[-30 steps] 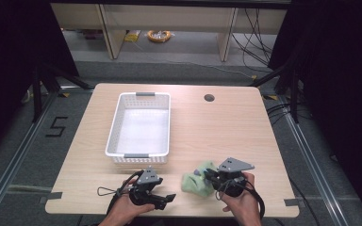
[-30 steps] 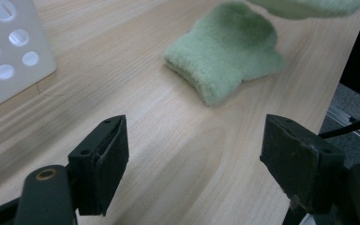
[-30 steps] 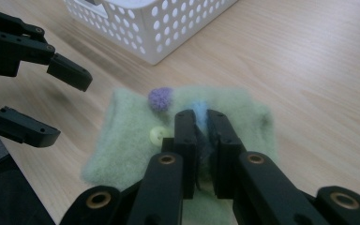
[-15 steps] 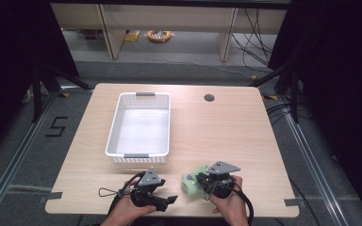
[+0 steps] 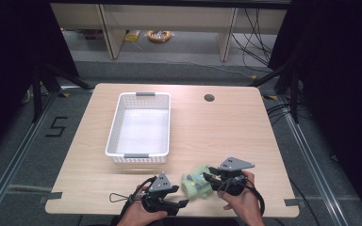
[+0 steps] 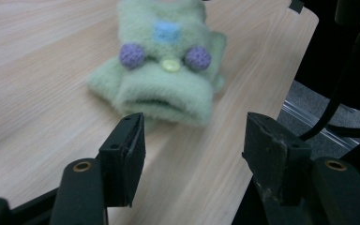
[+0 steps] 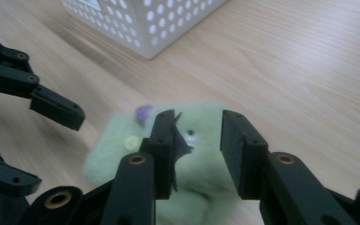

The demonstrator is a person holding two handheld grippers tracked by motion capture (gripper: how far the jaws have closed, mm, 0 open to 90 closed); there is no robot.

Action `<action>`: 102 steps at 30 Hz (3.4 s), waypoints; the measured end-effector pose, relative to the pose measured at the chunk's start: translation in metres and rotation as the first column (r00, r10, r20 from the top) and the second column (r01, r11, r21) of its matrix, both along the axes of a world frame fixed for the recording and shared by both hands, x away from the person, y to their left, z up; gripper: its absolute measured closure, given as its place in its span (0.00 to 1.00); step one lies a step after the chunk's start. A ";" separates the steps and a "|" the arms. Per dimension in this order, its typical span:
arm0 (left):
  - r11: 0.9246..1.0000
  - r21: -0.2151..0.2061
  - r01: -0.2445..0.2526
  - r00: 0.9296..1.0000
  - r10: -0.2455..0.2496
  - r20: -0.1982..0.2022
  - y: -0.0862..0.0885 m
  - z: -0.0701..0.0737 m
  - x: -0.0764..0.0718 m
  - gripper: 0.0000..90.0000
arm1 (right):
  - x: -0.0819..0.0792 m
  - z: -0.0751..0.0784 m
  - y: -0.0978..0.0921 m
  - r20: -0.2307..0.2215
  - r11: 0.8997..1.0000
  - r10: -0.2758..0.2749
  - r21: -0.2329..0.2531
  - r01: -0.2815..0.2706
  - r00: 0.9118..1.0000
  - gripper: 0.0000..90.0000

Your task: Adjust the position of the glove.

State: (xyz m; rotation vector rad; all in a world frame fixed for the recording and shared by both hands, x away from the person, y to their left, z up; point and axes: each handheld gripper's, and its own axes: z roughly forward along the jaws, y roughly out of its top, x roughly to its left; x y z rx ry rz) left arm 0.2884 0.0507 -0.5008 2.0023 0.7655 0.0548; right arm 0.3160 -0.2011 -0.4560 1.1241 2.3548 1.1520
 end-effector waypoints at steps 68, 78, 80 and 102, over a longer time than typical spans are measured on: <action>0.997 0.075 -0.017 0.999 0.013 0.051 -0.001 0.003 0.046 0.94 | -0.016 -0.026 -0.009 -0.201 0.998 0.025 0.055 -0.014 0.979 0.77; 0.997 0.066 -0.043 0.998 0.040 0.042 0.000 0.007 0.047 0.70 | -0.014 -0.010 -0.025 -0.163 0.994 -0.034 0.096 0.050 0.986 0.56; 0.997 0.060 -0.050 0.999 0.049 0.023 0.001 0.009 0.048 0.65 | -0.011 -0.007 -0.030 -0.158 0.991 -0.081 0.095 0.097 0.984 0.56; 0.995 0.062 -0.079 0.990 0.085 -0.110 -0.013 -0.002 0.065 0.52 | 0.015 -0.038 -0.019 -0.288 0.988 -0.096 0.089 0.126 0.953 0.51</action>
